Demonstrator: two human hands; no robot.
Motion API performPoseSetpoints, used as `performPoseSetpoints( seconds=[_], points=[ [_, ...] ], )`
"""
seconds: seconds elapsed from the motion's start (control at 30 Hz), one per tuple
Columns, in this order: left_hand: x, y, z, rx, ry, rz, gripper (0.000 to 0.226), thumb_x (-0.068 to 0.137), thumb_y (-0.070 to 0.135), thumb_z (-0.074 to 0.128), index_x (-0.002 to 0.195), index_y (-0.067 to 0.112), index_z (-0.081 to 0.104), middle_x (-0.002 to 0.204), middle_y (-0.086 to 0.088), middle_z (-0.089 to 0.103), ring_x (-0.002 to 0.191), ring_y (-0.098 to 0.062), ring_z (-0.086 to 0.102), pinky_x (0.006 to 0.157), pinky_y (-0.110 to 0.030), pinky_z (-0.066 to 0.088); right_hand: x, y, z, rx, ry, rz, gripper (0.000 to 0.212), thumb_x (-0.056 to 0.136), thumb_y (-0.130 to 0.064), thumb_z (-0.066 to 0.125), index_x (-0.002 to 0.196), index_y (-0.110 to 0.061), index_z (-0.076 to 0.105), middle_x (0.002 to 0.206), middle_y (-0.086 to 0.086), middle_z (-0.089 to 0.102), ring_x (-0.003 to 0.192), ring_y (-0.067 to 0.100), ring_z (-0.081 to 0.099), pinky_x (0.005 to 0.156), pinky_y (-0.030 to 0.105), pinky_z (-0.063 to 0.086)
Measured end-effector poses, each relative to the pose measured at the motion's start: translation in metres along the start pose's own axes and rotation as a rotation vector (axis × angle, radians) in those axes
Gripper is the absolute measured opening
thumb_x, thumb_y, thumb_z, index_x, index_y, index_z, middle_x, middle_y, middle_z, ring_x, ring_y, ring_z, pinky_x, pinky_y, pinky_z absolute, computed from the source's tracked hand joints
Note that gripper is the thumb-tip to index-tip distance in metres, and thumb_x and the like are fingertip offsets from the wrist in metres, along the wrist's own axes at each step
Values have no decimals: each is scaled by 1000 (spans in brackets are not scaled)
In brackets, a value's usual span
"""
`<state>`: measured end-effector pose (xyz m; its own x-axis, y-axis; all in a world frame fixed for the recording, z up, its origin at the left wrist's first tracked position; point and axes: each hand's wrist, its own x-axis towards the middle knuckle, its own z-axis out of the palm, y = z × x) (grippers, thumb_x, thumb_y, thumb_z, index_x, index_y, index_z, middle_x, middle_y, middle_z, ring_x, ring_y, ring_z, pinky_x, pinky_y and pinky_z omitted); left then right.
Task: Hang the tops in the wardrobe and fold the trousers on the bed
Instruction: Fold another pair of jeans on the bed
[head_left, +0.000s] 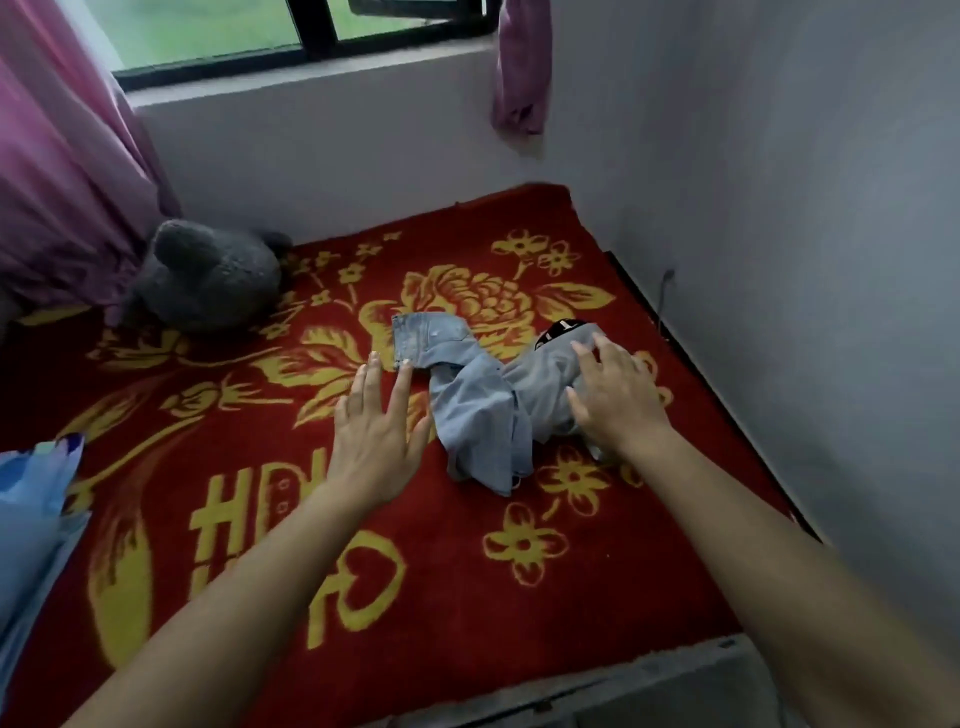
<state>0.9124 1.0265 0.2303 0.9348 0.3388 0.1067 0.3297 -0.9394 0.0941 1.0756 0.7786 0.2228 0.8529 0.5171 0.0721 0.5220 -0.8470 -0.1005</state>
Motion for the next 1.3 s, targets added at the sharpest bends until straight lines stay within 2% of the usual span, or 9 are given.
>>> performPoseSetpoints(
  seconds=[0.37, 0.57, 0.63, 0.7, 0.83, 0.9, 0.97, 1.1, 1.3],
  points=[
    [36, -9, 191, -364, -342, -431, 81, 97, 59, 40, 156, 30, -6, 164, -7, -11, 151, -30, -1, 118, -50, 15, 16, 5, 191, 159, -355, 82, 70, 99, -44, 49, 157, -18, 17, 163, 15, 17, 147, 32, 25, 117, 46, 28],
    [48, -4, 301, -672, -450, -614, 103, 89, 65, 51, 155, 22, -15, 165, -8, -9, 151, -26, -6, 120, -43, 5, -5, 5, 298, 268, -500, 213, 84, 98, -44, 52, 158, -29, -5, 165, 14, 4, 150, 34, 19, 118, 49, 28],
    [59, -4, 323, -776, -386, -625, 107, 87, 64, 56, 155, 21, -14, 165, -8, 0, 151, -27, 1, 120, -40, 8, -1, 1, 326, 335, -506, 262, 92, 96, -46, 56, 156, -33, -13, 166, 14, 1, 151, 34, 15, 117, 49, 26],
    [71, -9, 343, -840, -320, -620, 103, 88, 59, 60, 156, 24, -10, 160, -9, 26, 146, -29, 23, 116, -38, 23, 8, -8, 352, 462, -466, 350, 102, 92, -48, 62, 154, -36, -18, 165, 13, -1, 151, 33, 13, 118, 48, 24],
    [83, -28, 370, -753, -180, -558, 57, 92, 28, 53, 147, 27, 37, 128, -3, 64, 117, -29, 57, 86, -26, 38, 32, -38, 390, 695, -257, 490, 112, 85, -52, 68, 155, -30, -16, 166, 9, 11, 150, 26, 22, 118, 43, 30],
    [67, -47, 378, -686, -172, -599, 49, 90, 22, 45, 138, 34, 46, 119, -1, 68, 109, -31, 60, 80, -27, 37, 34, -57, 403, 653, -263, 448, 97, 90, -47, 63, 157, -31, -5, 155, 14, 39, 134, 34, 47, 105, 42, 42],
    [35, -78, 381, -572, -247, -654, 50, 92, 19, 41, 138, 37, 43, 121, -4, 67, 108, -35, 59, 84, -33, 41, 26, -80, 412, 528, -461, 288, 76, 96, -37, 52, 158, -36, 9, 137, 20, 57, 114, 43, 60, 94, 45, 48],
    [-35, -147, 373, -347, -529, -605, 50, 96, 22, 38, 141, 43, 34, 116, -8, 67, 101, -37, 62, 85, -43, 49, -16, -138, 419, 432, -918, -71, 70, 97, -30, 47, 157, -41, 13, 146, 24, 49, 120, 43, 57, 98, 42, 45],
    [-41, -178, 380, -361, -606, -676, 36, 91, 23, 45, 127, 21, 52, 115, -5, 63, 107, -34, 58, 85, -43, 47, -52, -168, 416, 501, -1017, -97, 72, 94, -28, 45, 156, -44, 13, 136, 18, 58, 118, 41, 56, 91, 41, 44]
  ],
)
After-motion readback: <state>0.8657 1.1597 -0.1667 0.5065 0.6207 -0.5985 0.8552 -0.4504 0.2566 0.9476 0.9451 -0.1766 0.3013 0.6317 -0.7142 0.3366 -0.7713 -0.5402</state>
